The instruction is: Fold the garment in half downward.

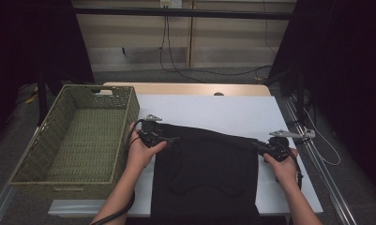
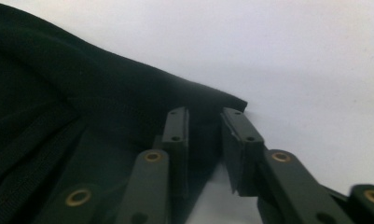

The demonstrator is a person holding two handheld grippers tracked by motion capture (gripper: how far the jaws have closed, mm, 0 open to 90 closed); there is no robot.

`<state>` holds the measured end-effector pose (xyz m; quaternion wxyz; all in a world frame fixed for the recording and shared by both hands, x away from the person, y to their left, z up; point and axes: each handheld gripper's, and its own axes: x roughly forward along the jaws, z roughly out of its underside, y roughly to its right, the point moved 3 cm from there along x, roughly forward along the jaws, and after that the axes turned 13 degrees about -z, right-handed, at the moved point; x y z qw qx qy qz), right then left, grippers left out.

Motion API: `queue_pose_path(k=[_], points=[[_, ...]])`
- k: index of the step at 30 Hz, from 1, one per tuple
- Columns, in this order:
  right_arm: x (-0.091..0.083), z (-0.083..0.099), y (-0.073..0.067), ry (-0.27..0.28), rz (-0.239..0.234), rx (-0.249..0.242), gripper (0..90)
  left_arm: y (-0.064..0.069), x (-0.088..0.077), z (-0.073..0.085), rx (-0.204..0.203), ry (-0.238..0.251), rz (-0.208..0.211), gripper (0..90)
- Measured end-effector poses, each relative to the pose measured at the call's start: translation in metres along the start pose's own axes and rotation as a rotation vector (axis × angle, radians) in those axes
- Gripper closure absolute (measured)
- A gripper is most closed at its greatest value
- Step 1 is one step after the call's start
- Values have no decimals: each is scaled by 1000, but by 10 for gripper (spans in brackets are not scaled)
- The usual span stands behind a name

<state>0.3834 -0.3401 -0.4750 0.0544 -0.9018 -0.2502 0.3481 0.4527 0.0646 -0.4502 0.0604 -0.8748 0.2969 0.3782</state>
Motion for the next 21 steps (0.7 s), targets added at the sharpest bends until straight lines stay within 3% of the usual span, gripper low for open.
queue_pose_path(k=[2, 3, 4, 6, 9, 12, 13, 15, 19, 21], points=[[-2, -4, 1, 6, 26, -8, 576, 1, 2, -2, -31, 15, -7, 151], [-3, -7, 2, 14, 30, -7, 561, -1, 1, -3, -5, 9, -7, 150], [-4, -11, 3, 28, 30, 0, 550, 1, 2, -3, -40, 0, 2, 149], [-4, -18, 6, 37, 58, -11, 500, -1, 4, -6, -31, 15, -9, 147], [2, -28, 11, 48, 35, 7, 483, -4, 5, -10, -24, 12, -16, 144], [10, -38, 13, 49, 33, 8, 460, -5, 6, -14, -49, 13, -20, 141], [13, -42, 14, 45, 36, 8, 462, -7, 7, -15, -39, 13, -25, 141], [19, -44, 17, 15, 42, 3, 466, -7, 8, -16, -64, 11, -29, 141], [25, -35, 12, -57, 16, -7, 466, -11, 11, -20, -73, 17, -45, 139], [24, -29, 10, -61, 18, -34, 471, -14, 12, -22, -67, 18, -54, 134]])
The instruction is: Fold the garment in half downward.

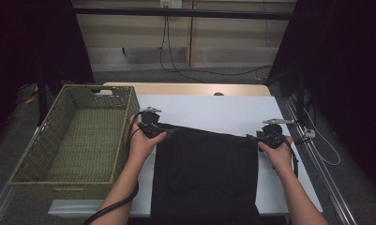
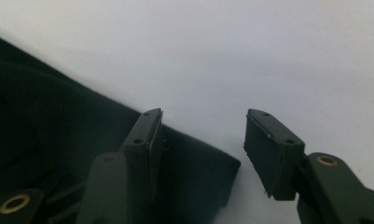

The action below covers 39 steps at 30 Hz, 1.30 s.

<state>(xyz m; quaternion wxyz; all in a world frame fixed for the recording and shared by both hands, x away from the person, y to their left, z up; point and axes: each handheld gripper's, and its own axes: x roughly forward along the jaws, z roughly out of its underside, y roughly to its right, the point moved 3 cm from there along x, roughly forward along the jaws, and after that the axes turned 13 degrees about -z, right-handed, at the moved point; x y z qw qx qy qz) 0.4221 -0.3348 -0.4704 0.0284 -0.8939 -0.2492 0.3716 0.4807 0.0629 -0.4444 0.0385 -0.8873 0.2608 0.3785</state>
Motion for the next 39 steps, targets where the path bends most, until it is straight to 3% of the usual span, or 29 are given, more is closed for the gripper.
queue_pose_path(k=[2, 5, 9, 13, 15, 24, 28, 31, 34, 39], points=[[-1, 7, 0, -18, 10, 5, 476, -3, 2, -1, -14, -5, -1, 133], [-3, 14, 3, 16, -8, 21, 493, -9, 4, -4, -33, -2, -23, 131], [-6, 18, 1, 24, -19, 5, 575, -15, 8, -8, -53, 1, -51, 131], [-6, 19, -1, 25, -43, 25, 702, -21, 14, -12, -55, 7, -83, 134], [-5, 20, -2, 32, -90, 34, 805, -23, 18, -14, -63, 4, -88, 138], [-6, 21, -3, 42, -89, 31, 824, -39, 37, -9, -93, -27, -135, 186], [-5, 21, -3, 43, -81, 14, 823, -39, 42, -6, -81, -47, -125, 254], [-5, 21, -4, 40, -76, 9, 824, -38, 42, -4, -55, -40, -141, 297], [-5, 21, -5, 40, -71, 11, 824, -33, 40, -2, -33, -47, -112, 456], [-5, 21, -7, 38, -62, 0, 825, -22, 37, 2, -7, -66, -88, 570]])
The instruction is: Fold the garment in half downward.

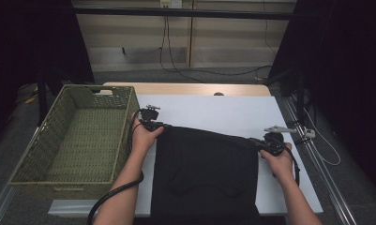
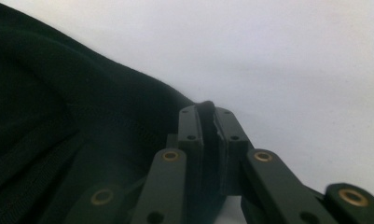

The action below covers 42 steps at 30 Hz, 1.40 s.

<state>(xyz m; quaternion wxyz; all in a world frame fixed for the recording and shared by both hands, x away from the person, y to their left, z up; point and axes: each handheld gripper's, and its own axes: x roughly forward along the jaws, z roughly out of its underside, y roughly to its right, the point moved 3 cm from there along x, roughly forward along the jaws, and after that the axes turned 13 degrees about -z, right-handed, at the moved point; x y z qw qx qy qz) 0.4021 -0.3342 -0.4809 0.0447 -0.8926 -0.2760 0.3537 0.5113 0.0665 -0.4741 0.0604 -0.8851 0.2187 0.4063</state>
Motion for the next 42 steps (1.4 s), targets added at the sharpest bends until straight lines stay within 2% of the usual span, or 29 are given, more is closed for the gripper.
queue_pose_path(k=[3, 6, 8, 9, 11, 13, 14, 16, 18, 20, 23, 27, 28, 29, 30, 33, 34, 42], points=[[0, 0, 0, 3, 4, 3, 826, 3, -2, 2, 9, -28, 10, 680], [0, -1, -1, -2, 7, 5, 827, 3, -4, 3, -3, -26, 22, 778], [0, -2, -1, -10, 10, -5, 829, 4, -8, 3, 5, -32, 21, 824], [0, -3, -2, -18, 16, -4, 831, 4, -8, 3, 12, -24, 8, 836], [-1, -7, 0, -17, 16, -21, 834, 5, -11, 3, 17, -32, 14, 845], [-4, -13, 2, 6, 15, -24, 838, 4, -14, 2, 18, -25, 6, 849], [-7, -17, 3, 22, 16, -16, 842, 3, -16, 1, 14, -10, -10, 851], [-13, -27, 6, 57, 29, -29, 847, 2, -20, -1, 6, 3, -15, 853], [-18, -37, 9, 81, 39, -43, 851, 1, -24, -5, 2, 25, -39, 856], [-21, -45, 12, 98, 61, -55, 858, 1, -29, -9, -17, 48, -36, 858], [-23, -54, 16, 126, 67, -45, 858, -1, -34, -15, -6, 93, -64, 860], [-19, -58, 18, 146, 94, -52, 859, -3, -38, -19, 4, 115, -75, 861], [-18, -59, 18, 148, 99, -55, 859, -3, -38, -19, -17, 113, -65, 861], [-18, -59, 18, 148, 99, -55, 859, -3, -38, -19, -17, 113, -65, 861], [-16, -59, 19, 149, 111, -61, 858, -6, -38, -20, -2, 120, -83, 861], [-14, -62, 22, 165, 126, -59, 859, -6, -39, -22, -8, 132, -91, 861], [-14, -64, 22, 172, 136, -65, 858, -7, -39, -25, 6, 133, -101, 861], [-5, -74, 26, 158, 124, -79, 858, -10, -30, -33, -3, 138, -118, 861]])
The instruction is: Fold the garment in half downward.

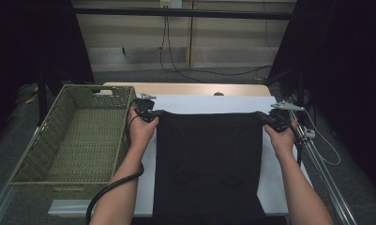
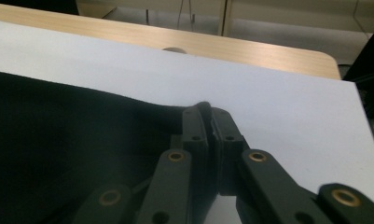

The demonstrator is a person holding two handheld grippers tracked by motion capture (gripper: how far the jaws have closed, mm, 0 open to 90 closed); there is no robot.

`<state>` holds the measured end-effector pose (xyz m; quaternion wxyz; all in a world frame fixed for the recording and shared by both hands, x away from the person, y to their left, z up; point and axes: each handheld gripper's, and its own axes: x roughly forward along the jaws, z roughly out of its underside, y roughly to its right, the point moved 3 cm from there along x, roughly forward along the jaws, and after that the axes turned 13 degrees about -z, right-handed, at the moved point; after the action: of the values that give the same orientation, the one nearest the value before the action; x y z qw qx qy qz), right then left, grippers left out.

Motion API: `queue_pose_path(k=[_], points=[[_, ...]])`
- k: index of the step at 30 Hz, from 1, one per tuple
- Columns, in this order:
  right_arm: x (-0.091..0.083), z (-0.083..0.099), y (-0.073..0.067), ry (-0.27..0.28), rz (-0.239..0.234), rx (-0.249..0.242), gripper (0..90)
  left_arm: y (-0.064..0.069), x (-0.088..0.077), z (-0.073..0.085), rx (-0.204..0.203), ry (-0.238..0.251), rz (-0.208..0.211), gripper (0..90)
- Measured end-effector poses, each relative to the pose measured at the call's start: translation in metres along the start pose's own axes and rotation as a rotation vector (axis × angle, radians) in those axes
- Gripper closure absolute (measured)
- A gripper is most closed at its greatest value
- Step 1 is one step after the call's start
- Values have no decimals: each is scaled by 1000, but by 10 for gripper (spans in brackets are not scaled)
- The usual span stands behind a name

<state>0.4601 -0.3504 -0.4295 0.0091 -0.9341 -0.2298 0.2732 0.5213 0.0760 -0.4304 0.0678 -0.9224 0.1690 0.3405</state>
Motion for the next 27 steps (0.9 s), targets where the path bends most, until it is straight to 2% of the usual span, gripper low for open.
queue_pose_path(k=[4, 8, 9, 12, 18, 20, 21, 22, 23, 24, 25, 26, 27], points=[[7, 4, 3, -14, -4, 7, 857, -2, 8, 3, -16, -12, 6, 861], [14, 7, 6, -21, -14, 12, 857, -3, 13, 3, -11, -21, 0, 861], [15, 8, 6, -20, -13, 14, 857, -3, 15, 3, -22, -17, 3, 861], [20, 7, 10, -20, -8, 18, 857, -3, 16, 0, -19, -12, -5, 862], [31, -6, 17, -25, 9, 8, 858, -8, 21, -16, -12, 1, -17, 861], [36, -12, 19, -28, 17, 0, 858, -8, 29, -22, -5, -4, -24, 861], [39, -14, 20, -16, 7, 14, 855, -9, 32, -23, -13, -11, -29, 860], [42, -15, 21, -29, 1, 13, 834, -9, 32, -23, -13, -11, -29, 855], [45, -16, 21, -40, 8, 2, 763, -9, 39, -23, -3, -16, -37, 849], [47, -16, 21, -37, 24, -2, 720, -8, 44, -22, 9, -18, -44, 833], [49, -16, 21, -39, 35, 2, 691, -7, 48, -20, 17, -23, -41, 773], [51, -14, 20, -50, 33, -5, 615, -7, 51, -18, 8, -34, -53, 626], [51, -12, 18, -71, 39, -10, 575, -6, 52, -16, -17, -45, -67, 467]])
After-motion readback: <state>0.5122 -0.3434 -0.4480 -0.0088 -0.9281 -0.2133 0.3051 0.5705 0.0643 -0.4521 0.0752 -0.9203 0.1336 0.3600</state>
